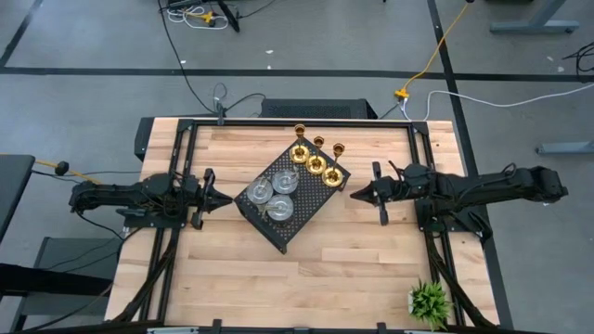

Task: Pick & Place candle stick holders
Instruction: Return to Home Position

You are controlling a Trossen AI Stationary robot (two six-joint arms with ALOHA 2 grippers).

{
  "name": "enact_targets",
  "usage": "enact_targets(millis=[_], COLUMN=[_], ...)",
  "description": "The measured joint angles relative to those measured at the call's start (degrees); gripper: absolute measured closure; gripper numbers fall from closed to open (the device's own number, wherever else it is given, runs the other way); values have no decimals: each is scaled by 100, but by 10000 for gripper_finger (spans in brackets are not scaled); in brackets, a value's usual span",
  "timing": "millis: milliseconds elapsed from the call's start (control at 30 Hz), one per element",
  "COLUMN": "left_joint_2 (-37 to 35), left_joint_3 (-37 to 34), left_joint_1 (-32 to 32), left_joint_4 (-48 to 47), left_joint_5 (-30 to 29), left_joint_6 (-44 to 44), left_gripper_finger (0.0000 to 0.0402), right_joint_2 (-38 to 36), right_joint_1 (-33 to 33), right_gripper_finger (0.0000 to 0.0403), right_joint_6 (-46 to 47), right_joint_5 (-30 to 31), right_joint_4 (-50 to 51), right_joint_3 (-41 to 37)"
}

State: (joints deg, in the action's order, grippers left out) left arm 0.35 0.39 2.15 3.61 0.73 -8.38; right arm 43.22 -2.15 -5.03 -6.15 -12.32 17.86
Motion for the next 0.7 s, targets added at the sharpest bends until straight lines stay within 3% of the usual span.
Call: enact_targets(millis=[700], left_joint_2=[-1], left_joint_3=[0], left_joint_1=[1], left_joint_4=[0], left_joint_5=[-1], left_joint_6=[0], left_gripper_finger=[362], right_joint_2=[-475], right_joint_1=[2], right_gripper_finger=[398], right_joint_6=[1], right_joint_5=[-85], right_joint_4=[-229], right_joint_3=[-938])
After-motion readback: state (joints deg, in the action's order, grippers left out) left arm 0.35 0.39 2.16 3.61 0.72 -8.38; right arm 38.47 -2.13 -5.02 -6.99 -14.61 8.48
